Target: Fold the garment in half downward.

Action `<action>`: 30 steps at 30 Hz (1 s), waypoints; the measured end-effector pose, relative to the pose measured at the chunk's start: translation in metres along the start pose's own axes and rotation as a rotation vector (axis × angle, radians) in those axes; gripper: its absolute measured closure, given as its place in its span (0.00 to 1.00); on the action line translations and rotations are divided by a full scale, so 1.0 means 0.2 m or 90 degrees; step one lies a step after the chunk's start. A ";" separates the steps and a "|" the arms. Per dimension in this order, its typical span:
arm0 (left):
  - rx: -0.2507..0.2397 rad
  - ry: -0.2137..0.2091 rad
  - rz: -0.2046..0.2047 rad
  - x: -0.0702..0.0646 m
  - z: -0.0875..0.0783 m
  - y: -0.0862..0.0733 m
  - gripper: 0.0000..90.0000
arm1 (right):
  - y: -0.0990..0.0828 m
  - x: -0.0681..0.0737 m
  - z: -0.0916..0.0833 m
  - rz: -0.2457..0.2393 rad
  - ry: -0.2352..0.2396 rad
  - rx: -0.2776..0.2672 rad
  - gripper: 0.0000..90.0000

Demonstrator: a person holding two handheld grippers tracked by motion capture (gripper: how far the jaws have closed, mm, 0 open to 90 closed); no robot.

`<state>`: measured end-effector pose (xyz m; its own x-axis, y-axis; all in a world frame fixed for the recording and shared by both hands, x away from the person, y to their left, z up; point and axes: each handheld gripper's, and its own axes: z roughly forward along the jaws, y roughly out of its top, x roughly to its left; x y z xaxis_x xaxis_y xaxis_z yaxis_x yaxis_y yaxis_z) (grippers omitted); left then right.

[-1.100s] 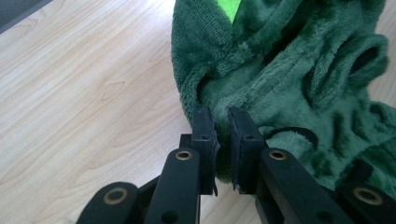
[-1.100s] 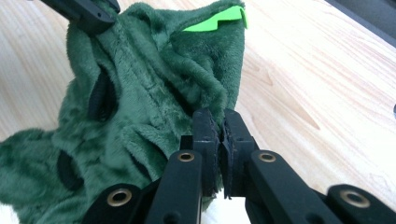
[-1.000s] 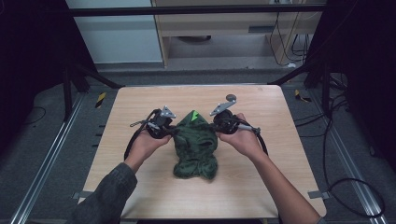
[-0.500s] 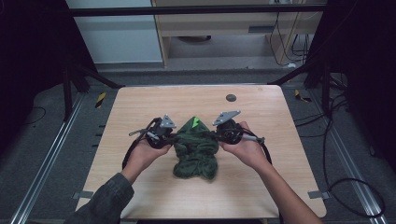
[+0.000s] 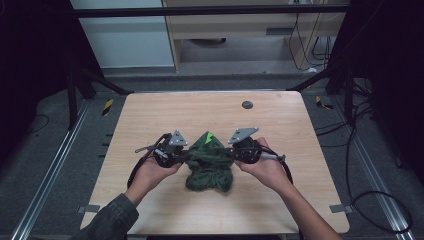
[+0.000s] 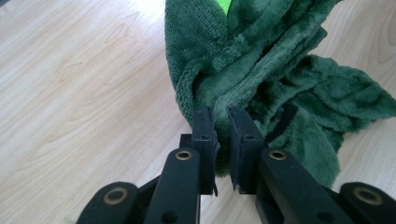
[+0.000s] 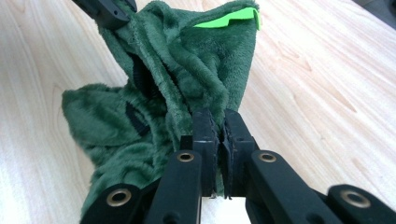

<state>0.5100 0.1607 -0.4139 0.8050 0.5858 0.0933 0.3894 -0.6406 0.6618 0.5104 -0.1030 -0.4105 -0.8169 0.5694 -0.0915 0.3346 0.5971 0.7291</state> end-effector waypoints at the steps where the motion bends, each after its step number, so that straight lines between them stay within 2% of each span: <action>1: 0.002 -0.005 0.001 -0.01 0.00 -0.01 0.91 | -0.02 0.01 0.00 0.000 0.003 -0.002 0.95; 17: 0.011 -0.016 0.002 -0.06 0.03 -0.07 0.90 | -0.09 0.05 0.01 0.008 0.012 -0.005 0.95; 30: 0.016 -0.028 -0.004 -0.10 0.06 -0.14 0.88 | -0.11 0.10 -0.01 -0.007 0.022 -0.006 0.94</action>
<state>0.4878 0.1601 -0.4430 0.8214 0.5676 0.0567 0.4048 -0.6500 0.6431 0.4854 -0.1052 -0.4280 -0.8361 0.5432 -0.0767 0.3214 0.5983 0.7340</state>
